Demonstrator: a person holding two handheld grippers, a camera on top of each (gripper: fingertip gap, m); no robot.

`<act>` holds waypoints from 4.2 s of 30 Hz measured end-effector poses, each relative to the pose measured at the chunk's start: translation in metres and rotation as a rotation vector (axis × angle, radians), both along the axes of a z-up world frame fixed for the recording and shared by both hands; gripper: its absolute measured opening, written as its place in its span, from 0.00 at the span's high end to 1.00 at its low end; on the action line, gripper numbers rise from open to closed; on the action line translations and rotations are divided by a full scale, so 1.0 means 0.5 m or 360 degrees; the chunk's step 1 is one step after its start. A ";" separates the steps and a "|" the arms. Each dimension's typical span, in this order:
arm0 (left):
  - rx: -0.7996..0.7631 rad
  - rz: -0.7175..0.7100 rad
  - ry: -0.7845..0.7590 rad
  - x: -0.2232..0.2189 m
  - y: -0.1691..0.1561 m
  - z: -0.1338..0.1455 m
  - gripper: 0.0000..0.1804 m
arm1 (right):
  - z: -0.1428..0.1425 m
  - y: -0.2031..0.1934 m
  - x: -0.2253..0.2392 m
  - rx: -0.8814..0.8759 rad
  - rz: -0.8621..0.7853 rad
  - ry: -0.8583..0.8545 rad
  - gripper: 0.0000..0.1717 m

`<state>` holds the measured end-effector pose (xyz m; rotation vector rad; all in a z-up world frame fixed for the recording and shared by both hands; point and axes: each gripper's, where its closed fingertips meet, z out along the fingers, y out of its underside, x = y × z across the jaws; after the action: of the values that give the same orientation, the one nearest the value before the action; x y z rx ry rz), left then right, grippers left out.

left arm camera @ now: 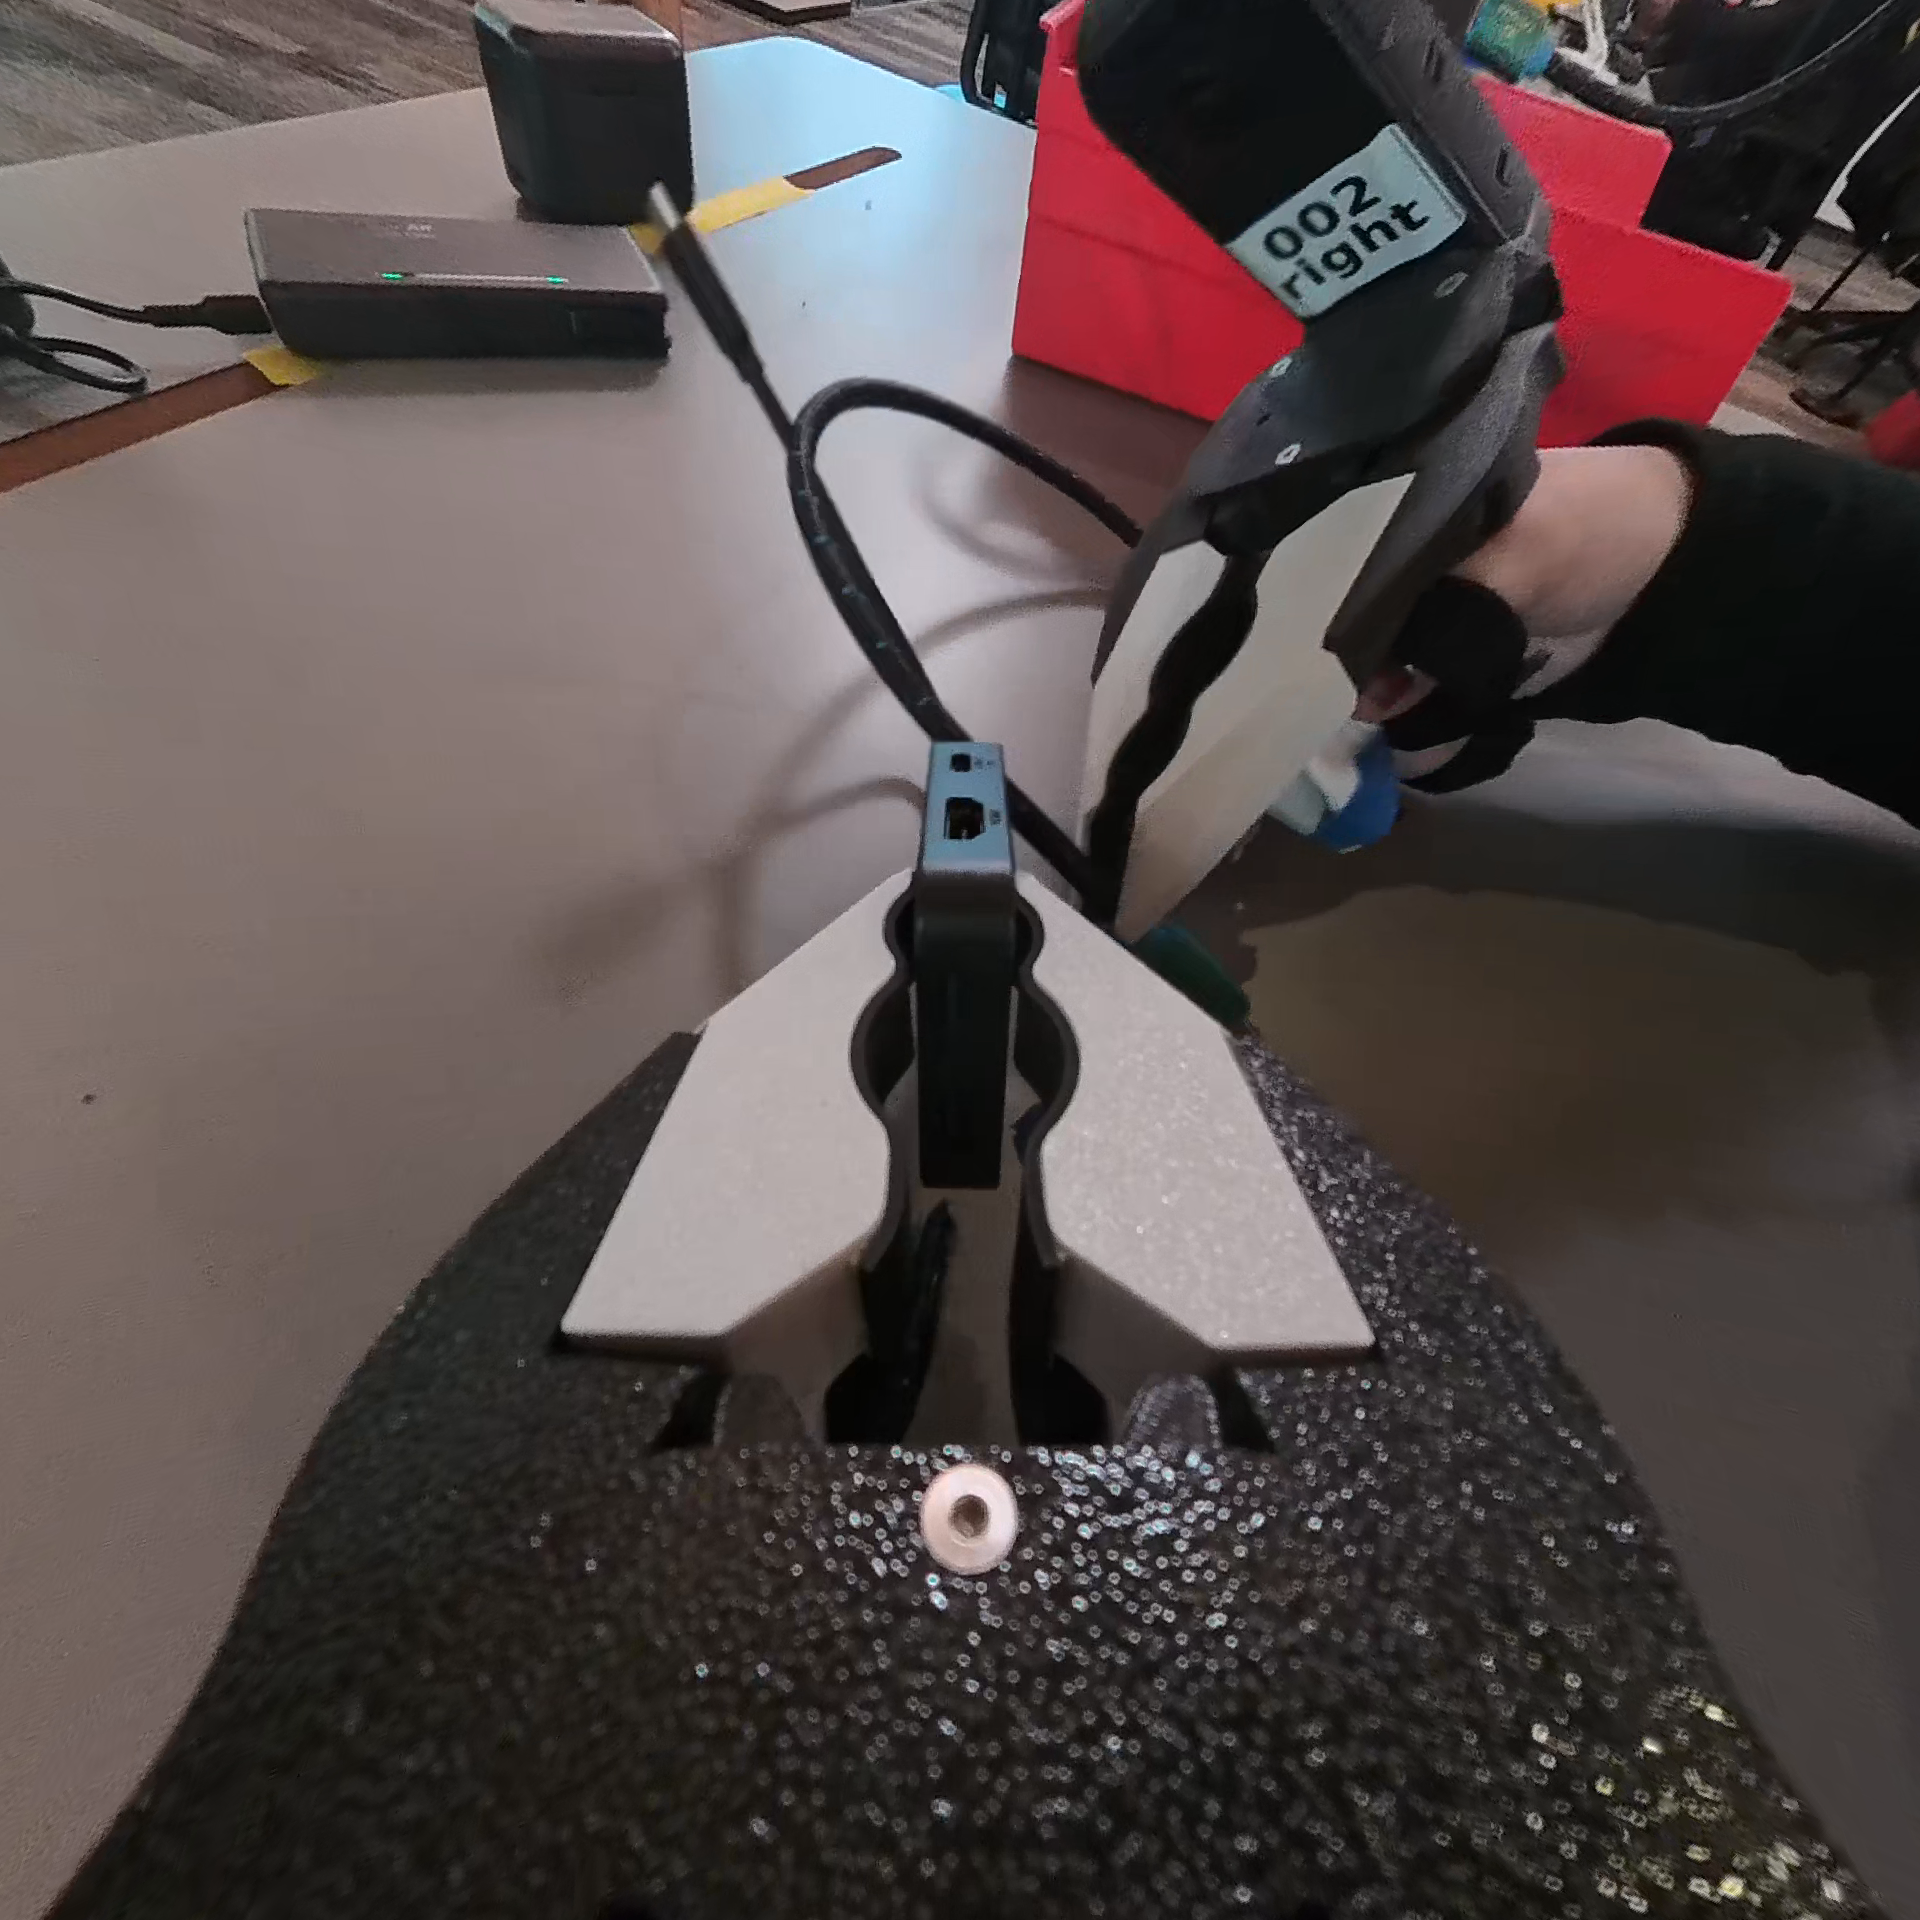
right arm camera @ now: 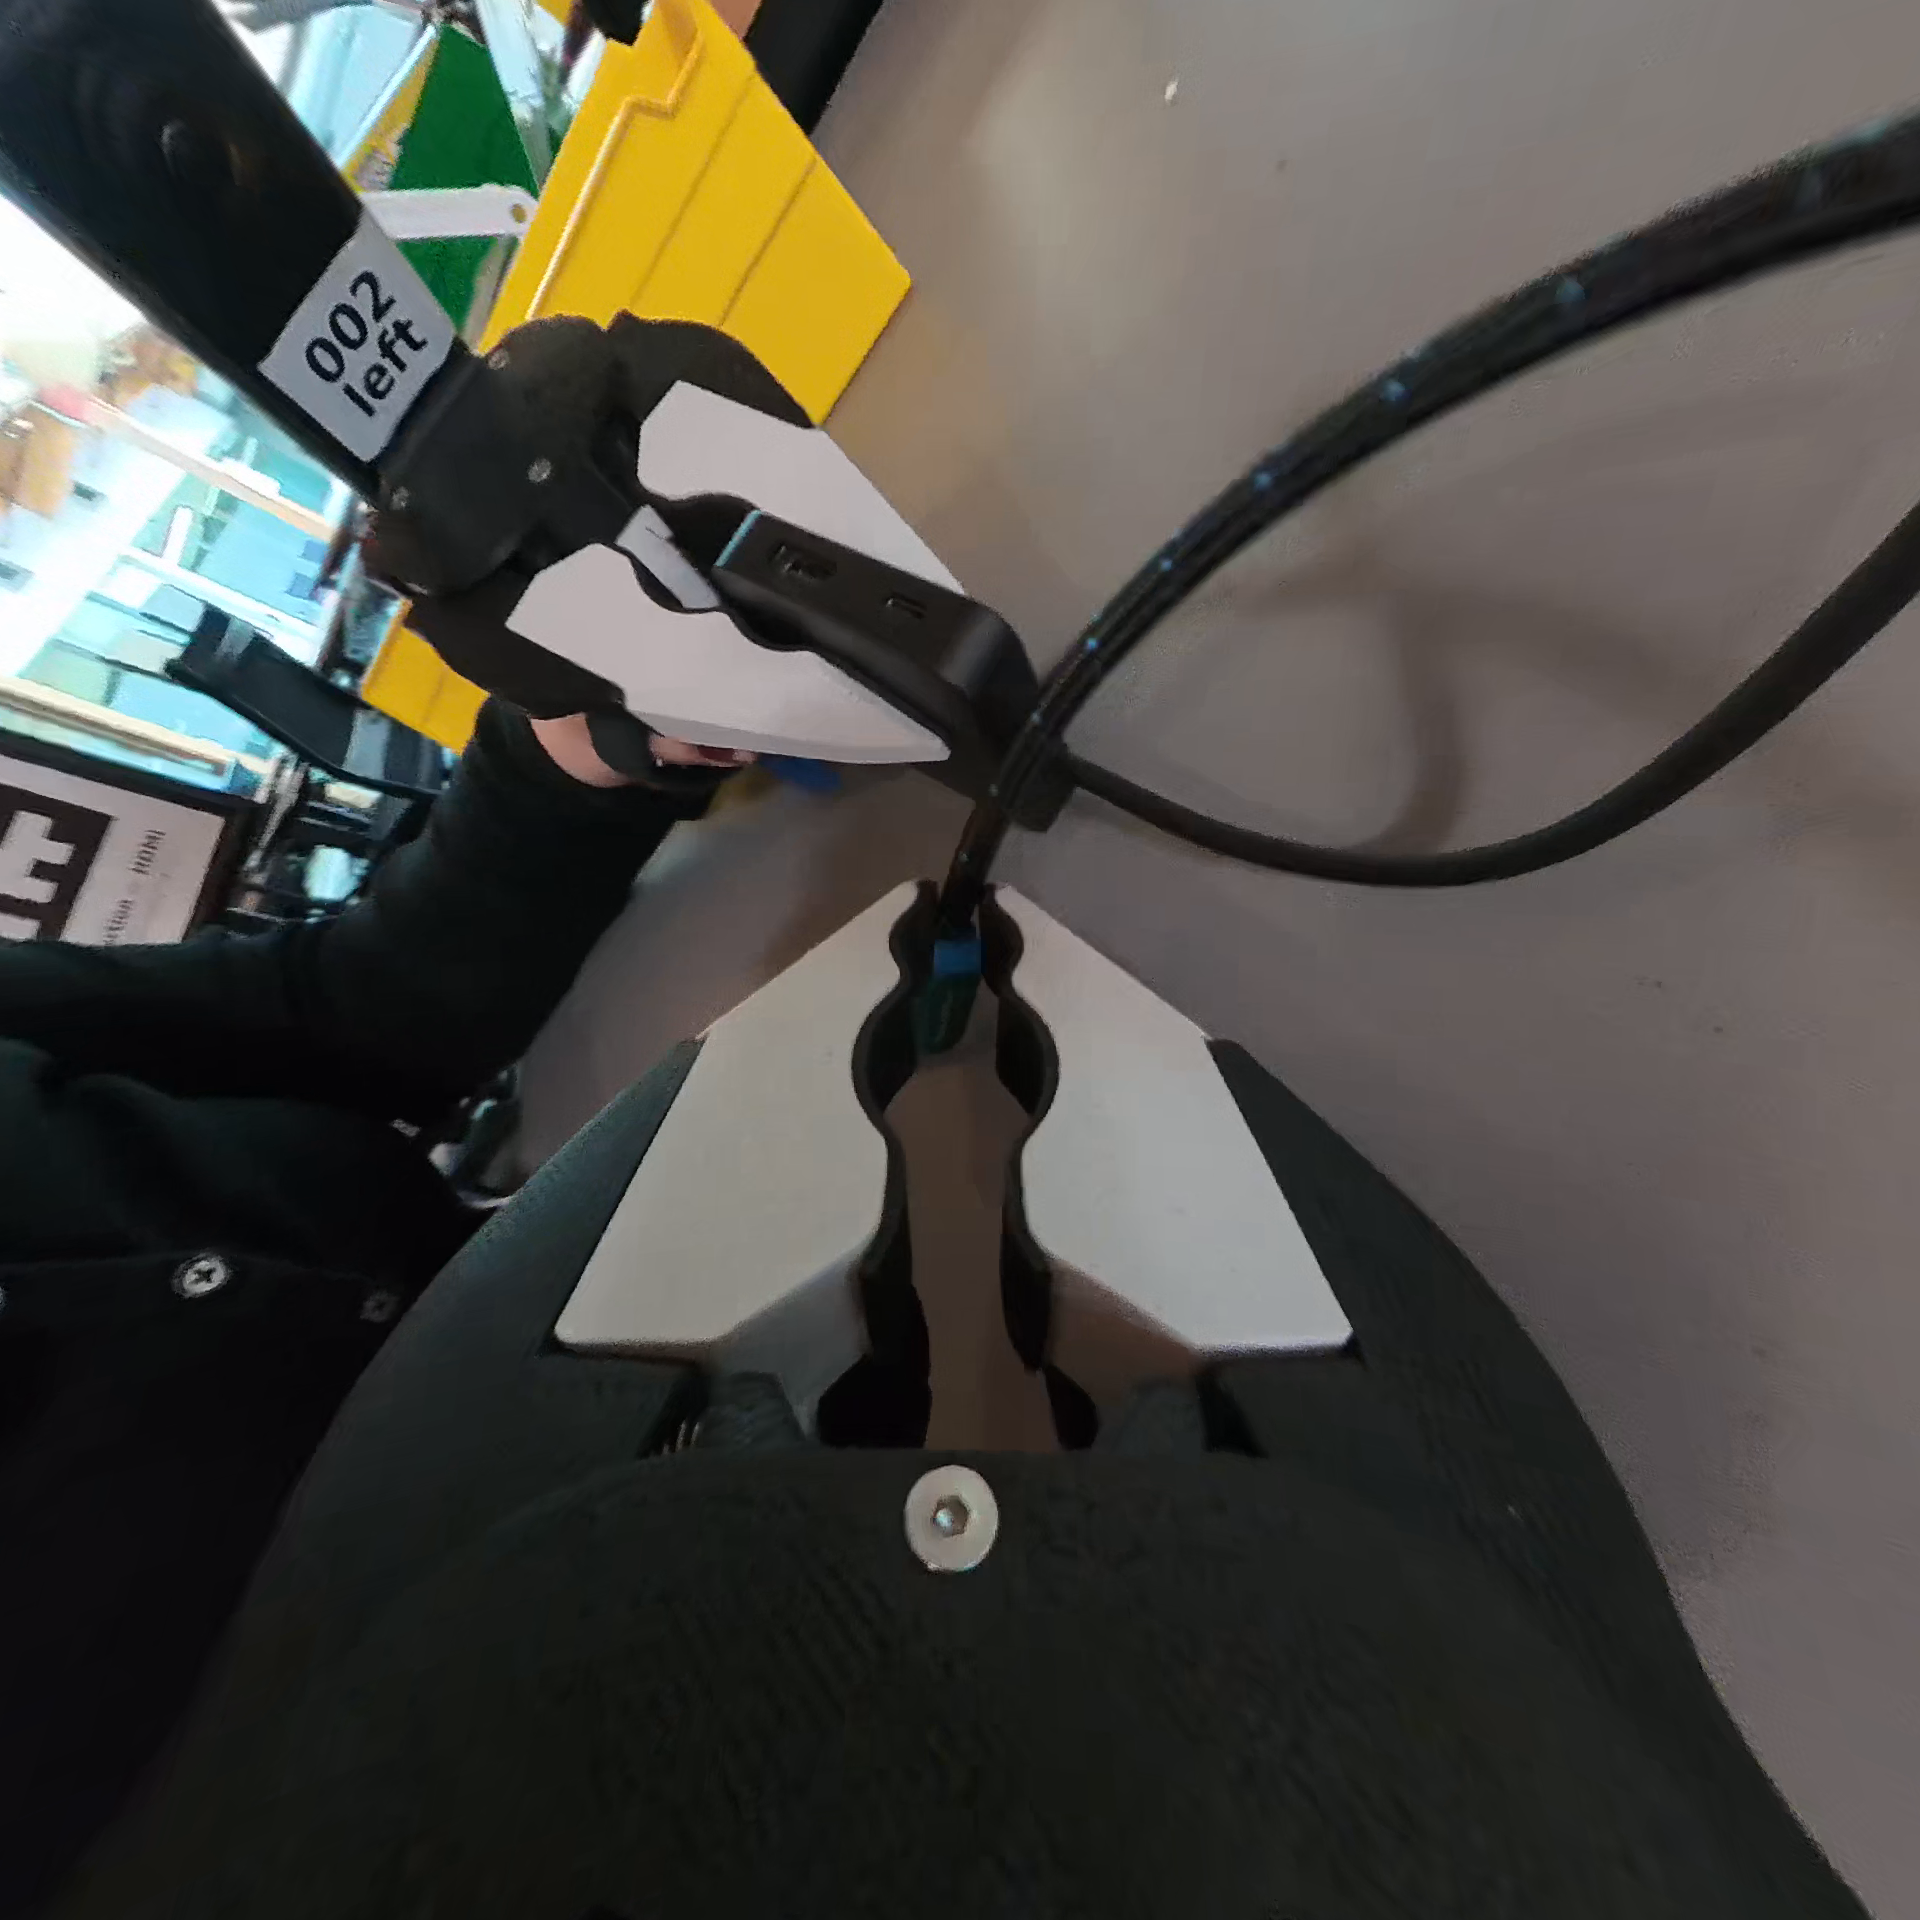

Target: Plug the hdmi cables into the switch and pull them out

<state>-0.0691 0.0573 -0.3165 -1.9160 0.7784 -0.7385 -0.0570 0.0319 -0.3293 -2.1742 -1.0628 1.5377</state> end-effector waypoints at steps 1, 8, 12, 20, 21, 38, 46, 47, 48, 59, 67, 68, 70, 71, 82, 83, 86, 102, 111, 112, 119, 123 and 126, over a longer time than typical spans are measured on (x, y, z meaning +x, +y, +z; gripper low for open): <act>0.0011 0.0015 0.0002 -0.003 0.002 0.001 0.94 | 0.006 -0.001 -0.002 -0.0012 0.0000 0.0033 0.97; 0.0243 0.0313 0.0083 -0.049 0.042 0.025 0.94 | 0.144 0.081 0.007 0.0218 -0.0439 0.0557 0.98; 0.0388 0.0421 0.0244 -0.053 0.052 0.028 0.94 | 0.221 0.118 0.004 0.0589 -0.0821 0.0733 0.98; 0.0766 0.0627 0.0624 -0.076 0.063 0.055 0.94 | 0.228 0.091 -0.059 0.0805 -0.1047 0.0652 0.98; 0.0818 0.0668 0.0676 -0.085 0.064 0.062 0.94 | 0.232 0.088 -0.057 0.0798 -0.1095 0.0682 0.98; 0.0929 0.0792 0.0859 -0.113 0.072 0.072 0.94 | 0.225 0.082 -0.068 0.0742 -0.1329 0.0805 0.98; 0.0871 0.0779 0.0881 -0.115 0.074 0.059 0.94 | 0.214 0.084 -0.075 0.0851 -0.1372 0.0742 0.98; 0.0866 0.0776 0.0888 -0.115 0.074 0.057 0.94 | 0.212 0.085 -0.076 0.0859 -0.1368 0.0733 0.98; 0.0862 0.0777 0.0891 -0.116 0.074 0.056 0.94 | 0.211 0.085 -0.076 0.0866 -0.1364 0.0727 0.98; 0.0711 0.0659 0.0766 -0.097 0.073 0.022 0.95 | 0.193 0.056 -0.106 0.1012 -0.1252 0.0712 0.97; 0.0613 0.0647 0.0630 -0.102 0.072 0.014 0.95 | 0.182 0.060 -0.110 0.1034 -0.1201 0.0685 0.97; 0.0607 0.0647 0.0630 -0.102 0.072 0.013 0.95 | 0.181 0.061 -0.110 0.1032 -0.1195 0.0683 0.97; 0.0587 0.0642 0.0644 -0.103 0.073 0.007 0.95 | 0.176 0.065 -0.110 0.1013 -0.1188 0.0673 0.97; 0.0566 0.0630 0.0664 -0.102 0.073 0.001 0.95 | 0.171 0.069 -0.110 0.1013 -0.1187 0.0646 0.97; 0.0533 0.0561 0.0712 -0.096 0.070 -0.014 0.95 | 0.144 0.094 -0.103 0.0948 -0.1151 0.0487 0.97; 0.0522 0.0562 0.0696 -0.094 0.069 -0.014 0.95 | 0.144 0.090 -0.106 0.0988 -0.1134 0.0468 0.97; 0.0506 0.0565 0.0673 -0.096 0.068 -0.015 0.95 | 0.143 0.087 -0.110 0.1003 -0.1114 0.0476 0.97; 0.0587 0.0661 -0.0026 -0.135 0.063 0.088 0.94 | 0.299 -0.161 -0.047 0.1833 -0.0867 0.1025 0.75; 0.0660 0.0040 -0.0456 -0.035 -0.012 0.142 0.94 | 0.386 -0.083 0.196 0.2015 -0.1280 0.0968 0.70; 0.0627 -0.0122 -0.0534 -0.009 -0.036 0.148 0.94 | 0.354 -0.063 0.172 0.1922 -0.1153 0.0849 0.69; 0.0319 -0.0812 -0.0936 0.078 -0.153 0.172 0.94 | 0.227 -0.069 0.057 0.1160 -0.0652 0.0715 0.63; 0.0299 -0.0883 -0.0925 0.088 -0.166 0.167 0.94 | 0.181 -0.111 0.023 0.1167 -0.0385 0.0558 0.81; 0.0297 -0.0930 -0.0968 0.087 -0.175 0.172 0.94 | 0.184 -0.120 0.027 0.1086 -0.0361 0.0577 0.84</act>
<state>-0.0256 -0.0304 -0.2304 -1.1812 0.9694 -1.4591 -0.0438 -0.0280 -0.2374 -1.4335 -0.9855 1.1718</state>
